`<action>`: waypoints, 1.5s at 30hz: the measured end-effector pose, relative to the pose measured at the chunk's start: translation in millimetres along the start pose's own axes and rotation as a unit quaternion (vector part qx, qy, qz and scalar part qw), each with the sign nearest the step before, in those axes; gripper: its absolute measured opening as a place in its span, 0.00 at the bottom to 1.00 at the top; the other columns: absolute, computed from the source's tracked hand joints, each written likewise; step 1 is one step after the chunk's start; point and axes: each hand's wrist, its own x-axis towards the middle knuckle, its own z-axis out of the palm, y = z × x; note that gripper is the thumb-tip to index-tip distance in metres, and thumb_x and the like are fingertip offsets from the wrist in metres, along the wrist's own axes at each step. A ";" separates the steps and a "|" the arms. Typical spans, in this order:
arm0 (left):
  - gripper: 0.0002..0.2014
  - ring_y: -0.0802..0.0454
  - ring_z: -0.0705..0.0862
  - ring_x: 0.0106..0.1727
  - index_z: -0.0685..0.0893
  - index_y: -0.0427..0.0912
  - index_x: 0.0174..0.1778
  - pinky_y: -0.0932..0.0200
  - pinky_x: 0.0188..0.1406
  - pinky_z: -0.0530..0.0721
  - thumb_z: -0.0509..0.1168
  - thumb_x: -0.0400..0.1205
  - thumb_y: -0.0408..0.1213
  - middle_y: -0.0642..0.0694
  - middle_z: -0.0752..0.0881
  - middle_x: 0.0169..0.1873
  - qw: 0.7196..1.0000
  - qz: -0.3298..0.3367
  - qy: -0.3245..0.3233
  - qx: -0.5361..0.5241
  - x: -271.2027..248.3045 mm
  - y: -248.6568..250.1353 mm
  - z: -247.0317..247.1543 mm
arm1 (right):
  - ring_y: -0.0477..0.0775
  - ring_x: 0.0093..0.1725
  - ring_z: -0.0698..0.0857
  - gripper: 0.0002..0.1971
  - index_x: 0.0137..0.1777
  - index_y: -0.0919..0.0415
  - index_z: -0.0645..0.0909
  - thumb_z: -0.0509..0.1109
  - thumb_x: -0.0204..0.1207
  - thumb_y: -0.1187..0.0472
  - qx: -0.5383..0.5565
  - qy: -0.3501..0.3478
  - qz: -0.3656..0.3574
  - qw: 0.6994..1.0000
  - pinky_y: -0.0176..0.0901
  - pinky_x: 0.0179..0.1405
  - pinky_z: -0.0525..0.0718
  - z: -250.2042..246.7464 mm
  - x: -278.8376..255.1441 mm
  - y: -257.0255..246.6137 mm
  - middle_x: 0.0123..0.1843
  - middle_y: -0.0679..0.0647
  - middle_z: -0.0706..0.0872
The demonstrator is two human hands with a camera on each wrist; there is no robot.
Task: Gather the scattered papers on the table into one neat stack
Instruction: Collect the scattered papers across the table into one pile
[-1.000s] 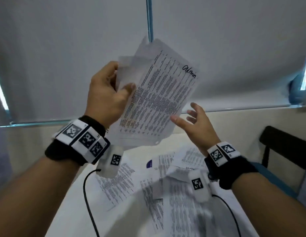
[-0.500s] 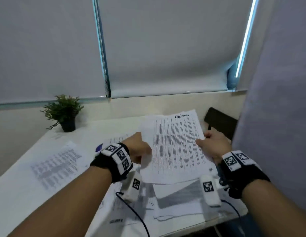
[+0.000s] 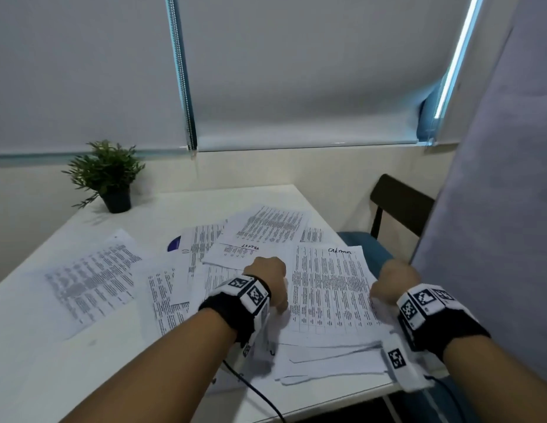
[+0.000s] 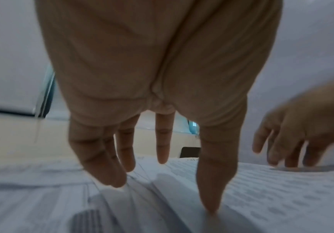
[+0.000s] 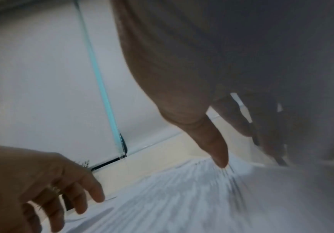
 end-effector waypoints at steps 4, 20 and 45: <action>0.28 0.43 0.84 0.65 0.82 0.43 0.71 0.50 0.63 0.86 0.79 0.75 0.42 0.43 0.84 0.67 1.000 0.015 -0.001 0.015 -10.8 -16.8 -7.0 | 0.52 0.41 0.81 0.06 0.51 0.57 0.77 0.71 0.79 0.60 0.044 0.059 -0.053 0.996 0.43 0.34 0.78 -28.7 -35.1 -23.9 0.46 0.53 0.82; 0.18 0.38 0.86 0.58 0.84 0.42 0.60 0.56 0.49 0.80 0.65 0.80 0.49 0.37 0.86 0.60 0.956 -0.259 0.134 -0.019 -60.4 -261.0 -81.2 | 0.52 0.58 0.87 0.25 0.63 0.58 0.88 0.76 0.76 0.39 0.025 -0.131 -0.356 0.925 0.46 0.60 0.86 27.6 -107.7 -264.3 0.60 0.51 0.90; 0.43 0.34 0.80 0.71 0.39 0.57 0.89 0.44 0.75 0.73 0.59 0.83 0.56 0.38 0.80 0.74 0.958 -0.268 0.082 -0.067 -55.4 -369.1 -67.9 | 0.57 0.47 0.84 0.14 0.43 0.58 0.79 0.74 0.77 0.47 -0.179 -0.161 -0.435 0.867 0.45 0.43 0.85 124.1 -114.0 -395.4 0.46 0.56 0.83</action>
